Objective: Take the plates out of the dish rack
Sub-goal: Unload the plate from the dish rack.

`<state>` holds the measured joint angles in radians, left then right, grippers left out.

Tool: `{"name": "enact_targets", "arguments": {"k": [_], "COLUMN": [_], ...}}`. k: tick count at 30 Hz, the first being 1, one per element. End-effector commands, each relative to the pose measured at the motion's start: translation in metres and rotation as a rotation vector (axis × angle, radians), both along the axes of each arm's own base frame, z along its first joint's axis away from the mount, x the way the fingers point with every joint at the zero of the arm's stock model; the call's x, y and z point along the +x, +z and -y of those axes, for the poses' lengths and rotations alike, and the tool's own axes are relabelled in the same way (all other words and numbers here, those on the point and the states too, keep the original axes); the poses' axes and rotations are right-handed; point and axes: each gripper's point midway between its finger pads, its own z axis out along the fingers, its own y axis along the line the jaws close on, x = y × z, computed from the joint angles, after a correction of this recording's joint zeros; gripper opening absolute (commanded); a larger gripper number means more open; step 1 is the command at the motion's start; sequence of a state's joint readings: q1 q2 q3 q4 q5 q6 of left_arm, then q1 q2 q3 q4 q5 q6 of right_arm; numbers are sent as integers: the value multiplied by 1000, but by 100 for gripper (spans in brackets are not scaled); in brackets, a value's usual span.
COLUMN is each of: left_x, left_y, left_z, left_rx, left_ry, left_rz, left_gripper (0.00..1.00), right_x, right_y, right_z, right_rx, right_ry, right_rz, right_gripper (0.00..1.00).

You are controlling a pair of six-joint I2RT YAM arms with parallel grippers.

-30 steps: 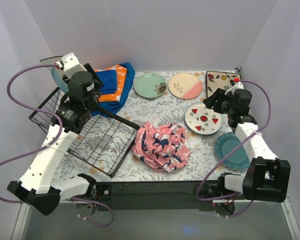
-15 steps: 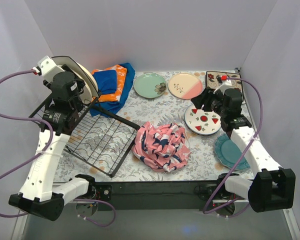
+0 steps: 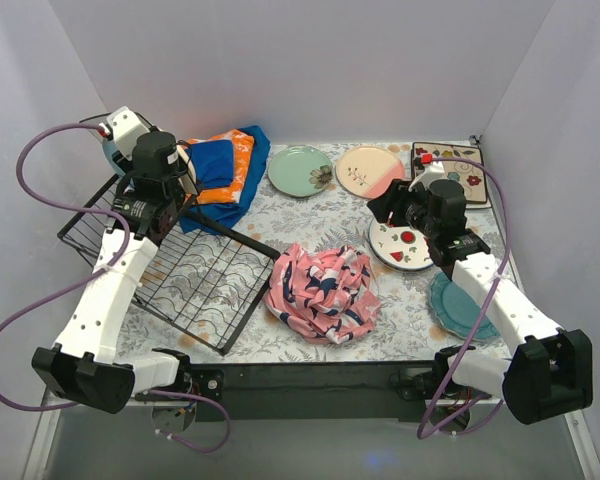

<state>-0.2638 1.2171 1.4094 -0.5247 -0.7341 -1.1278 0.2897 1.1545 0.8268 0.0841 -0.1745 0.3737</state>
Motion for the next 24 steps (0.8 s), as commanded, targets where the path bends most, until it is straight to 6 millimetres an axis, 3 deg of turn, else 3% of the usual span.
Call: {"name": "enact_targets", "arguments": {"k": [1, 8, 19, 20, 24], "left_x": [-9, -11, 1, 1, -1], "left_y": [-7, -16, -24, -24, -19], "left_z": [-13, -24, -20, -20, -21], "left_rx": [15, 70, 99, 101, 115], "left_ry": [76, 136, 115, 115, 117], "left_rz": [-16, -54, -88, -89, -83], "left_gripper": [46, 44, 38, 31, 19], "right_x": [7, 5, 8, 8, 8], "right_y": [23, 22, 17, 16, 16], "right_z": [-2, -8, -10, -10, -10], "right_rx": [-13, -19, -42, -45, -52], "right_ry": [-21, -20, -34, -37, -46], "right_rz": [93, 95, 88, 88, 91], "right_gripper": [58, 57, 57, 57, 57]}}
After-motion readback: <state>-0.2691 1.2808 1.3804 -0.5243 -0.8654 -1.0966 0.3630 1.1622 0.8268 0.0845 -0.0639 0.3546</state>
